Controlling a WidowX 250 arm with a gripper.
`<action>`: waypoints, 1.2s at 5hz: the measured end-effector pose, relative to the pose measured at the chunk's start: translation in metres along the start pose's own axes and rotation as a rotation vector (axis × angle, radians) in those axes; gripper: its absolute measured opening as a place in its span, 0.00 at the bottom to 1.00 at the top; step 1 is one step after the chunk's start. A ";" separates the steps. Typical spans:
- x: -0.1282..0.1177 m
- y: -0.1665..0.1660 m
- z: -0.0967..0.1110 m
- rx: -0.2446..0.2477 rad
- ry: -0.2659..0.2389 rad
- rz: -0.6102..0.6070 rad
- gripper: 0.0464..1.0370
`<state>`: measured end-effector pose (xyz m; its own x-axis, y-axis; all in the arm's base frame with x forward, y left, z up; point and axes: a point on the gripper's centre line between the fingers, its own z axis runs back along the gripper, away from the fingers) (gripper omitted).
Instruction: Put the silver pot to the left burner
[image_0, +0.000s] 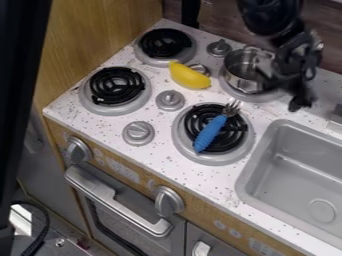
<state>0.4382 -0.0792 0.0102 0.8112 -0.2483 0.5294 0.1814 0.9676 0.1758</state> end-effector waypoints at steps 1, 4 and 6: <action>0.008 0.004 -0.010 0.023 0.001 -0.008 0.96; 0.010 0.023 -0.041 0.082 0.059 0.009 0.96; 0.025 0.028 -0.057 0.077 0.029 0.005 0.96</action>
<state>0.4954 -0.0552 -0.0193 0.8277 -0.2410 0.5067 0.1349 0.9621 0.2371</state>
